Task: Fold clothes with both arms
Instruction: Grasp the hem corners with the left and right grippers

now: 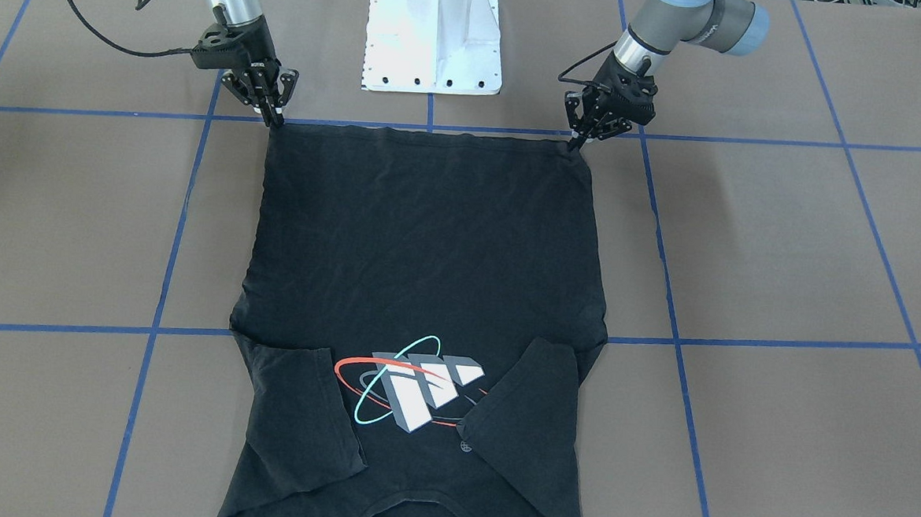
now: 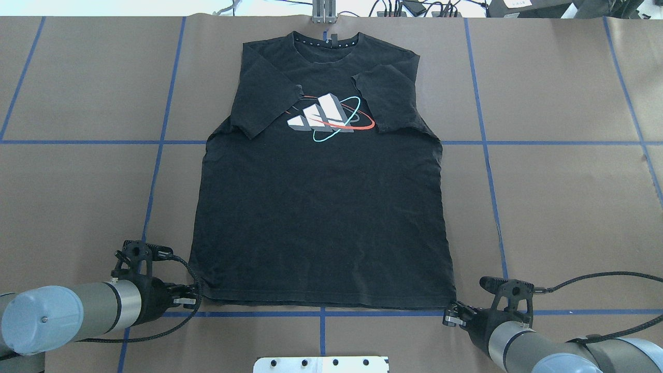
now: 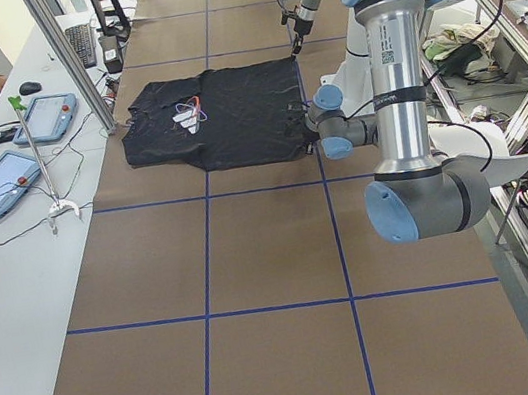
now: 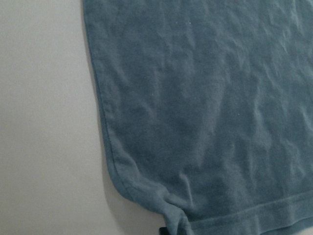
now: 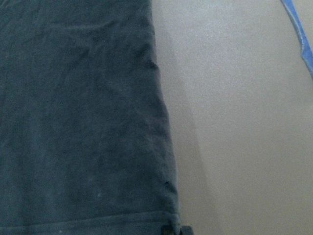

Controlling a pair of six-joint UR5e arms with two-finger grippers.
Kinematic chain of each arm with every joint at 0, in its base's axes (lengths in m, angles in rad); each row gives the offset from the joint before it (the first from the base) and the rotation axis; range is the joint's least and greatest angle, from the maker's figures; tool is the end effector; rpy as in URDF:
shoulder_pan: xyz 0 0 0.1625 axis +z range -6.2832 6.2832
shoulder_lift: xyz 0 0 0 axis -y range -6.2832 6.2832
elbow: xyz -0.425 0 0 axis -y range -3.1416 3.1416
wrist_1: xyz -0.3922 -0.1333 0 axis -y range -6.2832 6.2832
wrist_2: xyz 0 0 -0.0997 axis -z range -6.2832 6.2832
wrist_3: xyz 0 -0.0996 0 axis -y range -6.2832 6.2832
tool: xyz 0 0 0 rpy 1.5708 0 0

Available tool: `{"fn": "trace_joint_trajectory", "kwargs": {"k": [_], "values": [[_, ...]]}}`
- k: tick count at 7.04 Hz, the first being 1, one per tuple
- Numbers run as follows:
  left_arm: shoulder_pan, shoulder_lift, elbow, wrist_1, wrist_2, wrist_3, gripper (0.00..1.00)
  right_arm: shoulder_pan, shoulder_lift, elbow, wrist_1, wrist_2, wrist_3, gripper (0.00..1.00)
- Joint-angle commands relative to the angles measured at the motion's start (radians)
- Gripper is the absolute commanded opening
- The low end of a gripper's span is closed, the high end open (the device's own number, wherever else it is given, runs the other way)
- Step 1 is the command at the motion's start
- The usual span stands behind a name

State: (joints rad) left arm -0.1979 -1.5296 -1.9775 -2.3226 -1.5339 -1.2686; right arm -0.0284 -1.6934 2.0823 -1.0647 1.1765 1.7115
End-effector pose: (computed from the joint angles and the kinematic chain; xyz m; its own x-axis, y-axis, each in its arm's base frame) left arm 0.4456 -0.2291 0.4009 0.4782 0.2074 -0.8534 0.0908 0.9548 0.2830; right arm -0.4497 -0.1589 0.4153 0.5808 0.1130 0.8062 -0.3584 0.9247 0.1285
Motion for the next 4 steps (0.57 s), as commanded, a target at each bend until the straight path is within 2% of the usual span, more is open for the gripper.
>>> {"fn": "trace_joint_trajectory", "kwargs": {"k": [1, 3, 4], "values": [[0.0, -0.001, 0.0, 0.0, 0.0, 0.0, 0.0, -0.005, 0.0, 0.001, 0.0, -0.001, -0.001, 0.0], [-0.009, 0.003, -0.033, 0.005, -0.017, 0.015, 0.0, 0.004, -0.003, 0.036, 0.0, 0.0, -0.003, 0.0], [-0.04, 0.006, -0.082, 0.024, -0.078, 0.091, 0.0, 0.043, -0.03, 0.097, -0.001, 0.02, -0.013, 0.0]]}}
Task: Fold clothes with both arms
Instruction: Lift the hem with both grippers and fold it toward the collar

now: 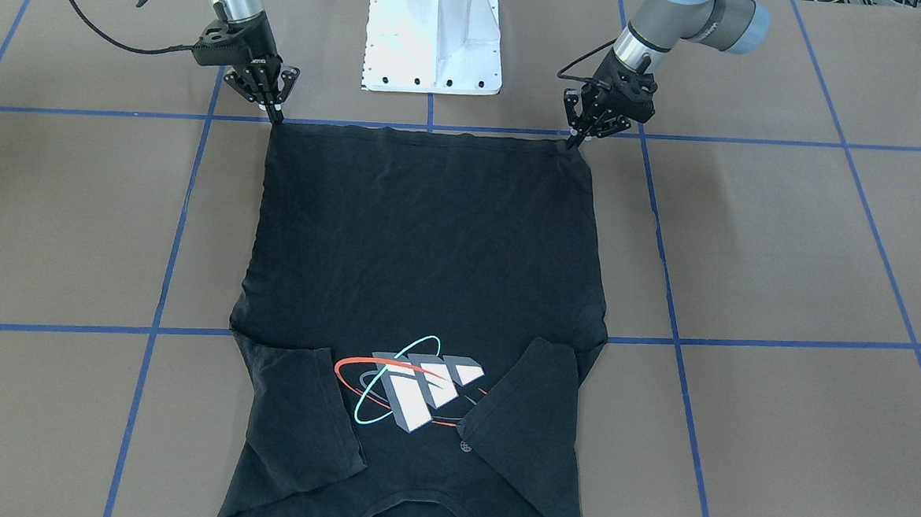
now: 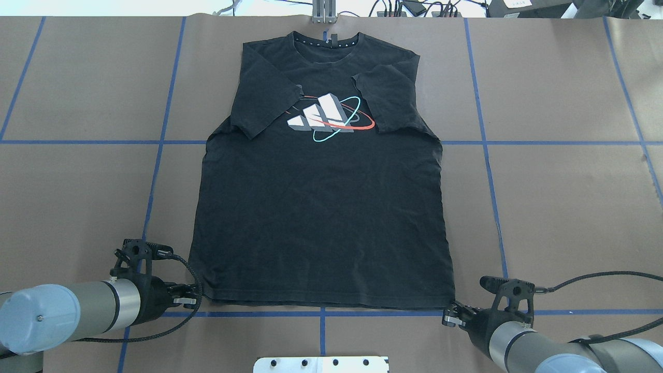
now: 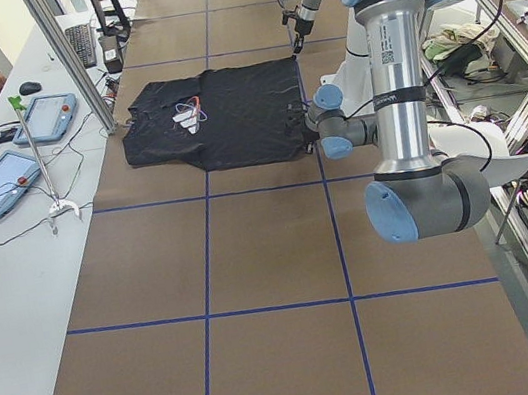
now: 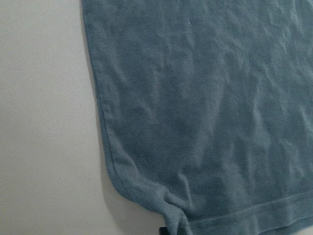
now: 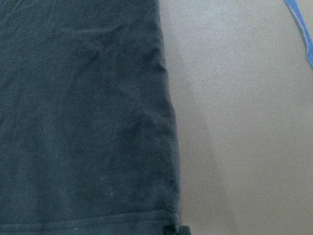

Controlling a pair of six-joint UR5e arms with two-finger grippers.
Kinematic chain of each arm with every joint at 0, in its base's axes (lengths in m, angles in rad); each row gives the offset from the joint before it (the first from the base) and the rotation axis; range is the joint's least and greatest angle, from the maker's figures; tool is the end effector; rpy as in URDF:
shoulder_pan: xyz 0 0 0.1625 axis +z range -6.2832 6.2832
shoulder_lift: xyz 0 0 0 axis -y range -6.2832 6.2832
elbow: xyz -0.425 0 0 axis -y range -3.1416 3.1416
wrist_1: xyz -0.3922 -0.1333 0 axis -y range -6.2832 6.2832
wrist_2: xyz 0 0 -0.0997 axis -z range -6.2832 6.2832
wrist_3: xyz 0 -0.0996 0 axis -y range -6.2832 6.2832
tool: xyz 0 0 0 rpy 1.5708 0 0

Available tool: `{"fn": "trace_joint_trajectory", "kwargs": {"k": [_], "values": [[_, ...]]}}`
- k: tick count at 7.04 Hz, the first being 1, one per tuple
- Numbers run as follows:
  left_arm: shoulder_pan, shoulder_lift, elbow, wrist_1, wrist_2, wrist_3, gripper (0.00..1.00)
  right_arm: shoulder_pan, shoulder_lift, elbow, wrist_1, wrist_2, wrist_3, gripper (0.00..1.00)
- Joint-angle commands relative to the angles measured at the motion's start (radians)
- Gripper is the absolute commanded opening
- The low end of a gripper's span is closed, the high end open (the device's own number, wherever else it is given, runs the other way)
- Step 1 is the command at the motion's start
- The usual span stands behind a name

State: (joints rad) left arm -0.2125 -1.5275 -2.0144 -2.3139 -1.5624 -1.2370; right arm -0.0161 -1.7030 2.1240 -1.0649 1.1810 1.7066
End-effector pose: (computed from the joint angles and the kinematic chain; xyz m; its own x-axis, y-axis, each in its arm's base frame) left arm 0.4358 -0.2312 0.3848 0.4543 0.2371 -0.8587 0.0736 0.9506 0.3015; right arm -0.4382 -0.1641 0.3991 0.5556 0.1163 0.8233 -0.3676 0.9225 0.1177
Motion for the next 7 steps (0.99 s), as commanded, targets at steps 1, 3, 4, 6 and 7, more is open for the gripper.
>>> {"fn": "trace_joint_trajectory", "kwargs": {"k": [1, 3, 4, 6, 7], "values": [[-0.106, 0.001, -0.126, 0.122, -0.136, 0.147, 0.0, 0.133, -0.062, 0.116, 0.0, 0.142, -0.048, 0.0], [-0.191, -0.002, -0.274, 0.284, -0.265, 0.232, 0.0, 0.27, -0.081, 0.198, 0.0, 0.369, -0.158, 0.0], [-0.192, 0.004, -0.317, 0.324, -0.313, 0.238, 0.0, 0.275, -0.089, 0.236, 0.002, 0.476, -0.189, 0.0], [-0.168, 0.038, -0.383, 0.321, -0.356, 0.238, 0.0, 0.143, -0.144, 0.336, 0.003, 0.571, -0.193, 0.0], [-0.042, 0.065, -0.456, 0.324, -0.361, 0.226, 0.0, 0.055, -0.174, 0.39, 0.003, 0.572, -0.2, 0.0]]}}
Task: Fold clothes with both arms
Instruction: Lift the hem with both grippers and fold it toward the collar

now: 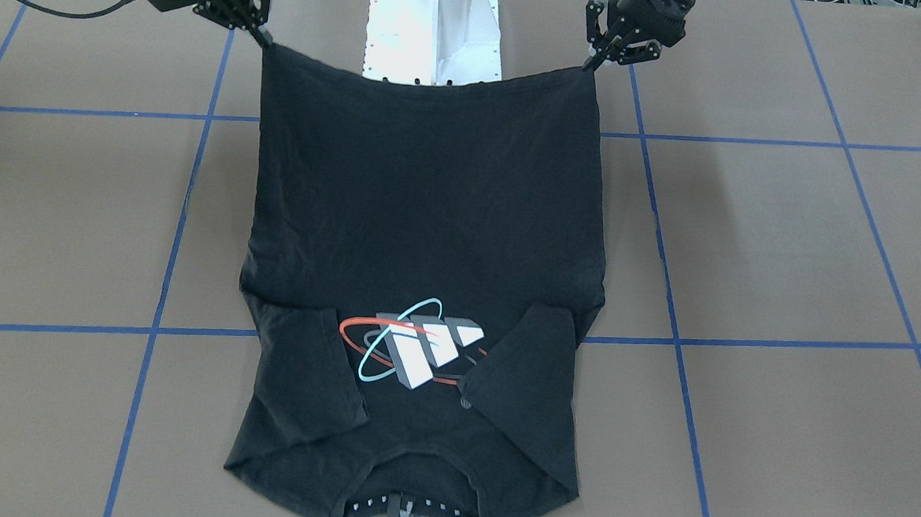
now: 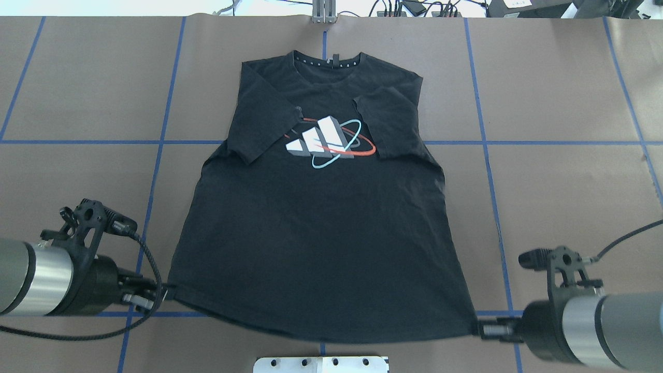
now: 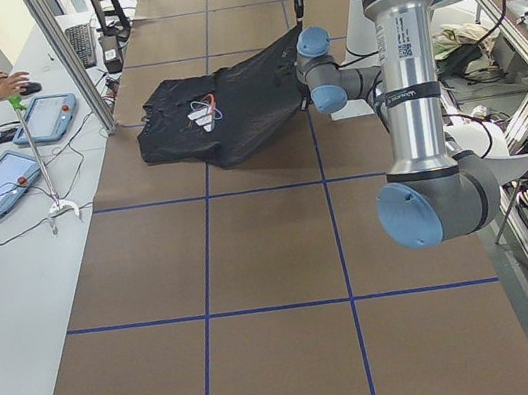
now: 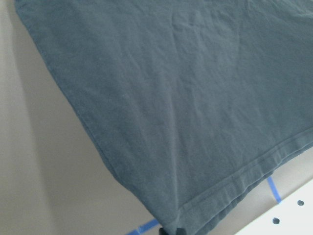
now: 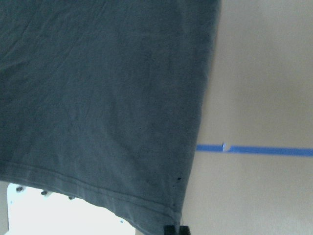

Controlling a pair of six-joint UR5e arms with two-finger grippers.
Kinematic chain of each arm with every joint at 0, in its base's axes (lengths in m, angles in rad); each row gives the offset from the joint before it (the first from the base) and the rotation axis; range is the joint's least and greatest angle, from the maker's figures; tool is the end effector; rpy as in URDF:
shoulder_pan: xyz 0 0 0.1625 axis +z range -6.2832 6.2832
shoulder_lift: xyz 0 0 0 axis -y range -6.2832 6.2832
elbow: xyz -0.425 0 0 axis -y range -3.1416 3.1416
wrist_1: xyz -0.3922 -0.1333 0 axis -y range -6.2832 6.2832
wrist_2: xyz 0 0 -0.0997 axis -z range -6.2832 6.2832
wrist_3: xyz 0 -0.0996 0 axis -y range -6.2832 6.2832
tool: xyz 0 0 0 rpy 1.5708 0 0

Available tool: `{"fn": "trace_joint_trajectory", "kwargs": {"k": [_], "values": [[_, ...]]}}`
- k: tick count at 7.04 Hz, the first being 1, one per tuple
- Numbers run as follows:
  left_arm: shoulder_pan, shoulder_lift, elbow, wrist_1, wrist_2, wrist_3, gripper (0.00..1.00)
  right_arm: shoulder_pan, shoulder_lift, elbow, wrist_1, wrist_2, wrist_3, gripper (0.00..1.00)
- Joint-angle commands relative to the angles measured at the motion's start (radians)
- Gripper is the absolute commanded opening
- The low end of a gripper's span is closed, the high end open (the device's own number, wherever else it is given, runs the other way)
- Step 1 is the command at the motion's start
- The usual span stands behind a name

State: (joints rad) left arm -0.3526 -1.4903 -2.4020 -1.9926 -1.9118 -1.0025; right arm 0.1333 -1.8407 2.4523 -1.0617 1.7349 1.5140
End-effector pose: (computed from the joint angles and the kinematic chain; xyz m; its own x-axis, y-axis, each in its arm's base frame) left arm 0.3200 -0.2243 0.2631 0.3262 0.4204 -0.8467 -0.1654 0.9072 0.3868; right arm -0.3211 -0.1611 0.2999 0.4297 0.0011 0.9030 0.0391 0.9990 -0.0198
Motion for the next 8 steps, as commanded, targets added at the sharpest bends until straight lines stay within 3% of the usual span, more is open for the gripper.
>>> {"fn": "trace_joint_trajectory", "kwargs": {"k": [1, 2, 4, 6, 7, 8], "values": [[0.163, 0.095, -0.169, 0.001, -0.015, -0.016, 0.0, -0.15, -0.061, 0.124, 0.0, 0.018, -0.008, 0.0], [0.173, 0.1, -0.181, 0.001, -0.006, -0.068, 0.0, -0.144, -0.067, 0.129, -0.003, 0.008, -0.008, 0.0], [0.103, 0.041, -0.108, 0.005, 0.022, -0.076, 0.0, 0.008, -0.061, 0.102, -0.059, -0.046, -0.008, 0.0], [-0.084, -0.148, 0.117, 0.005, 0.103, -0.064, 0.0, 0.226, -0.026, -0.003, -0.06, -0.046, -0.008, 0.0], [-0.135, -0.21, 0.212, 0.003, 0.164, -0.062, 0.0, 0.311, 0.062, -0.101, -0.06, -0.048, -0.008, 0.0], [-0.188, -0.243, 0.245, 0.003, 0.212, -0.062, 0.0, 0.381, 0.146, -0.184, -0.06, -0.051, -0.008, 0.0]]}}
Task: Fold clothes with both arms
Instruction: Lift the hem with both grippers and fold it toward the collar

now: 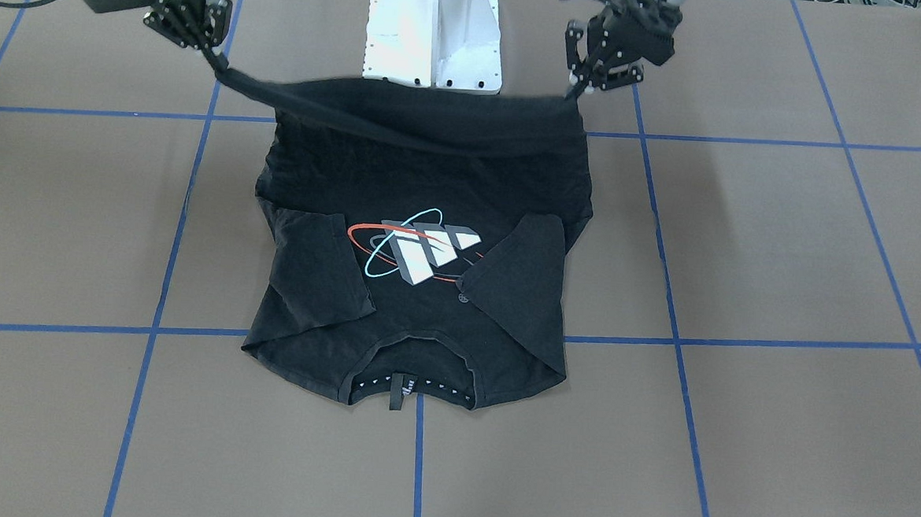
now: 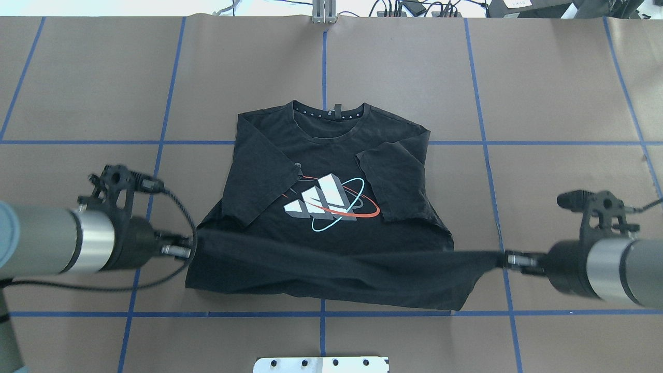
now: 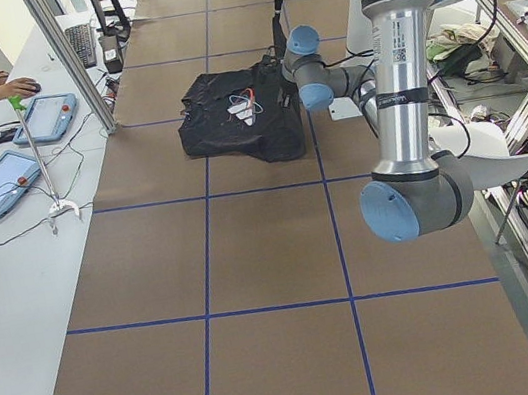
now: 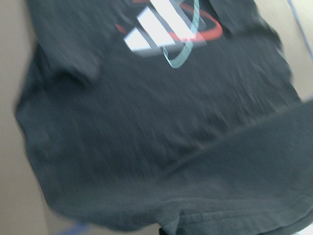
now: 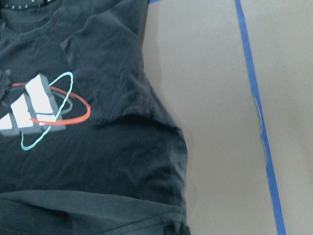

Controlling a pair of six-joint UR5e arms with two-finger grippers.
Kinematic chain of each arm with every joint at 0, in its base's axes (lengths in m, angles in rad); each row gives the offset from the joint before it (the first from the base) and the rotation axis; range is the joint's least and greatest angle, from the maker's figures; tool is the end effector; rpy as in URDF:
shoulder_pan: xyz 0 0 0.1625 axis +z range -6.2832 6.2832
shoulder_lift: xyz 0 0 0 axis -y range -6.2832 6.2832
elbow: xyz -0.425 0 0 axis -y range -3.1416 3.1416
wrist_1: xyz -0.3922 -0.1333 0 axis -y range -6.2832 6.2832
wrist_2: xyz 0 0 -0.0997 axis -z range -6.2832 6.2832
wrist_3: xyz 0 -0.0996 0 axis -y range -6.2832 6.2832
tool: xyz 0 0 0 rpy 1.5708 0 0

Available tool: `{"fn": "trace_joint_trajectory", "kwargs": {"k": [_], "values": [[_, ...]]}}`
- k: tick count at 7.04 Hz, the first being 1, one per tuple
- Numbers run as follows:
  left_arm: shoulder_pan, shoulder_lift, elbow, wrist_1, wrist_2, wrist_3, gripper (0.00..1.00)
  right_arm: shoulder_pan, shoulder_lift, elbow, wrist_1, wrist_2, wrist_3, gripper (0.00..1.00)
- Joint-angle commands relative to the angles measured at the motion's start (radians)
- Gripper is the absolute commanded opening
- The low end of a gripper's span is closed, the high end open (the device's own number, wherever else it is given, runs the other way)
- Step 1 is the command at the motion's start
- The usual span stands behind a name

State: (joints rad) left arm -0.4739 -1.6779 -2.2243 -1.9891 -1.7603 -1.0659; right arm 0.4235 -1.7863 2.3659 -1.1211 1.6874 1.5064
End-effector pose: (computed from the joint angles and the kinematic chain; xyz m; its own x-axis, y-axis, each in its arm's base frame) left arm 0.3553 -0.3109 0.2599 0.4393 0.3086 -0.8437 0.0923 0.9187 0.3841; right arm -0.2904 -0.2644 0.3284 0.4893 0.1505 0.8590 -0.2864 0.9581 -0.0047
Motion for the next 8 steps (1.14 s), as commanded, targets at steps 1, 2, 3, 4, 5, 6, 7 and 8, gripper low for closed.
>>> {"fn": "trace_joint_trajectory", "kwargs": {"k": [1, 2, 3, 4, 5, 6, 7, 8], "values": [[-0.14, -0.059, 0.068, 0.0, 0.058, 0.006, 0.0, 0.134, 0.117, -0.123, -0.002, -0.006, 0.0, 0.0], [-0.172, -0.074, 0.071, 0.001, 0.059, 0.004, 0.0, 0.156, 0.16, -0.129, -0.003, -0.005, 0.0, 0.0], [-0.193, -0.116, 0.09, 0.003, 0.058, 0.004, 0.0, 0.179, 0.219, -0.158, -0.023, -0.005, -0.002, 0.0], [-0.201, -0.168, 0.16, 0.003, 0.061, 0.003, 0.0, 0.199, 0.32, -0.225, -0.07, -0.005, -0.002, 0.0], [-0.219, -0.219, 0.225, 0.001, 0.062, 0.006, 0.0, 0.211, 0.397, -0.293, -0.104, -0.011, -0.002, 0.0], [-0.238, -0.252, 0.285, 0.0, 0.062, 0.024, 0.0, 0.224, 0.441, -0.342, -0.106, -0.018, -0.003, 0.0], [-0.259, -0.294, 0.348, 0.0, 0.062, 0.058, 0.0, 0.241, 0.446, -0.367, -0.106, -0.021, -0.012, 0.0], [-0.268, -0.342, 0.424, -0.005, 0.064, 0.066, 0.0, 0.254, 0.447, -0.382, -0.108, -0.025, -0.043, 0.0]]}}
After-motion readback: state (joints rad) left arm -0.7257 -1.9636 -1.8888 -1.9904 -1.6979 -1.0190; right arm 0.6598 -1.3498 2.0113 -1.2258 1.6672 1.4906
